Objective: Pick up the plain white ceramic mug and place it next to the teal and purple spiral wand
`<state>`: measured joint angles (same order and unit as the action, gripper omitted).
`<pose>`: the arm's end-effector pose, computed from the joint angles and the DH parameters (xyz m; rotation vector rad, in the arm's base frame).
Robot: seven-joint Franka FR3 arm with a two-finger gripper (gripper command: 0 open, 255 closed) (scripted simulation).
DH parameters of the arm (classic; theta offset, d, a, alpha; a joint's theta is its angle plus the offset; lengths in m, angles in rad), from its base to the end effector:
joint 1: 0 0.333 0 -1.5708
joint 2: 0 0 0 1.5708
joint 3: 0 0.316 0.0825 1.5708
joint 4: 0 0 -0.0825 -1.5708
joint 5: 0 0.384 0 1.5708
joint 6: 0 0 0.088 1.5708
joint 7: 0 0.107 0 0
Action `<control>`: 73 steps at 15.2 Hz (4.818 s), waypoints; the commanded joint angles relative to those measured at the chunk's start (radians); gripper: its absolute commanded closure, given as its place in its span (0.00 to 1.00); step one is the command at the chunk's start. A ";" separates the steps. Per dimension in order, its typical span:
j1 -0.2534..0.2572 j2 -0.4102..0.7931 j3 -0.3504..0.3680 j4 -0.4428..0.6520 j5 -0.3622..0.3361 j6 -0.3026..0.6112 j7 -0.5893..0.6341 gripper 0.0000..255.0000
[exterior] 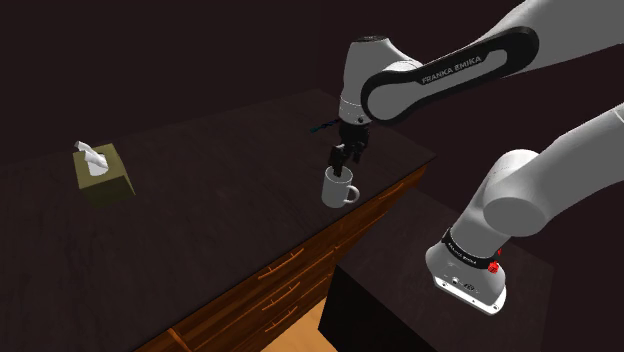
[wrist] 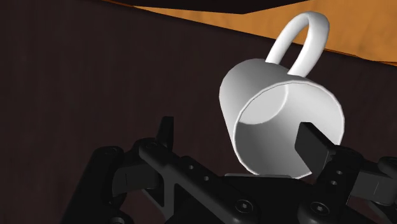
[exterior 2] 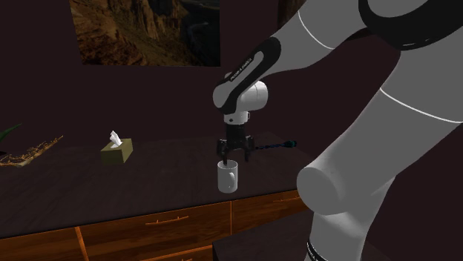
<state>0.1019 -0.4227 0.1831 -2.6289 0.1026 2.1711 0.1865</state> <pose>0.3723 0.1105 0.3808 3.1405 0.0338 -0.0629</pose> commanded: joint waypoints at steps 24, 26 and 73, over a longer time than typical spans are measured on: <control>0.001 0.029 0.005 -0.031 0.001 0.061 0.001 1.00; 0.001 0.011 0.003 -0.017 0.001 0.028 0.001 1.00; -0.108 0.478 -0.142 0.886 -0.104 -0.412 -0.174 1.00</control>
<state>-0.0025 0.0145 0.0450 -1.7906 0.0003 1.7652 0.0207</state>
